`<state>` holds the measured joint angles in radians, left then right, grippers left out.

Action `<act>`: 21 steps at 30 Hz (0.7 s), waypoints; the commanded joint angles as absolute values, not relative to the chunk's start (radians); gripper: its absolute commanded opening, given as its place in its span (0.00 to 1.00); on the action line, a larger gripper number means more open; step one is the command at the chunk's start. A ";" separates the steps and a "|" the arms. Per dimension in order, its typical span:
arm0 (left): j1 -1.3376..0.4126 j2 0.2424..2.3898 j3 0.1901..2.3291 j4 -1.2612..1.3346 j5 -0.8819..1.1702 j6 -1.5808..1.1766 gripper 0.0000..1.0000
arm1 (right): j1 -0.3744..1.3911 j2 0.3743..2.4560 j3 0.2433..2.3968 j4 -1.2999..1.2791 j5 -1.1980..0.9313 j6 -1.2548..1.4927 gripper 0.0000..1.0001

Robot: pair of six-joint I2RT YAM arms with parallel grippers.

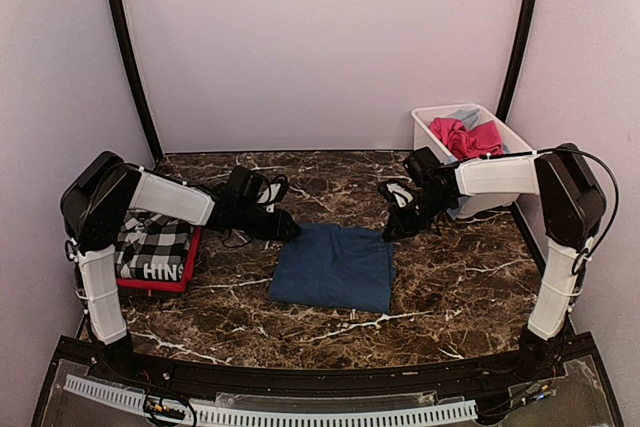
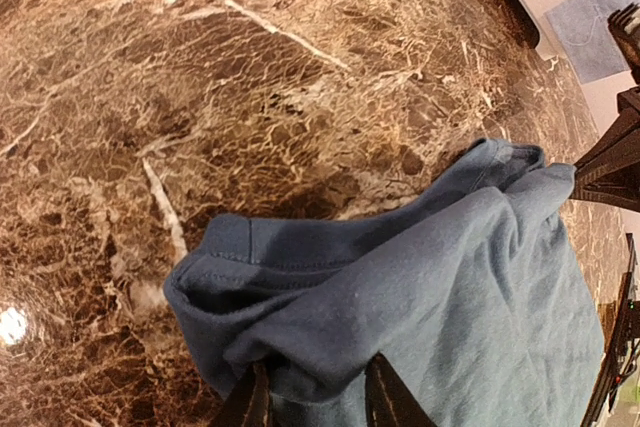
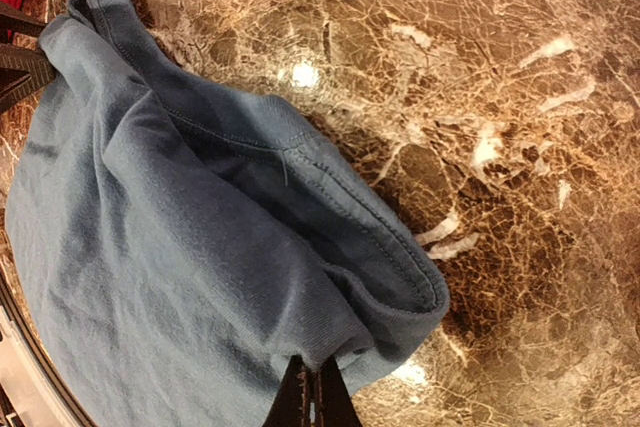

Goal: Fold and stack the mixed laundry pile
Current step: Adjust the square-folded T-shirt at the center of the board.

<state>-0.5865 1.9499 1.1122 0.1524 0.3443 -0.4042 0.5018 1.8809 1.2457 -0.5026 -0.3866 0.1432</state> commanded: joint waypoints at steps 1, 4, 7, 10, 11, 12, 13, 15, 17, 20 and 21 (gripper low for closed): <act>-0.581 1.958 1.141 0.155 0.360 -0.406 0.32 | 0.508 1.881 1.264 -0.507 -0.375 0.140 0.00; -0.581 1.959 1.142 0.152 0.353 -0.408 0.33 | 0.508 1.879 1.262 -0.506 -0.376 0.140 0.00; -0.581 1.959 1.143 0.153 0.346 -0.409 0.34 | 0.507 1.881 1.266 -0.507 -0.378 0.140 0.00; -0.580 1.953 1.147 0.146 0.343 -0.406 0.23 | 0.508 1.877 1.274 -0.514 -0.372 0.138 0.00; -0.580 1.948 1.146 0.142 0.329 -0.403 0.12 | 0.506 1.873 1.275 -0.520 -0.368 0.137 0.00; -0.580 1.933 1.144 0.140 0.318 -0.403 0.08 | 0.505 1.869 1.275 -0.526 -0.362 0.136 0.00; -0.579 1.915 1.143 0.137 0.298 -0.400 0.02 | 0.504 1.862 1.275 -0.531 -0.357 0.133 0.00; -0.577 1.889 1.141 0.127 0.279 -0.393 0.00 | 0.497 1.853 1.277 -0.548 -0.335 0.130 0.00; -0.575 1.868 1.147 0.114 0.261 -0.384 0.00 | 0.488 1.847 1.284 -0.563 -0.313 0.127 0.00; -0.574 1.851 1.159 0.096 0.236 -0.372 0.00 | 0.481 1.840 1.299 -0.580 -0.292 0.121 0.00; -0.573 1.844 1.163 0.091 0.222 -0.367 0.00 | 0.478 1.837 1.306 -0.586 -0.281 0.121 0.00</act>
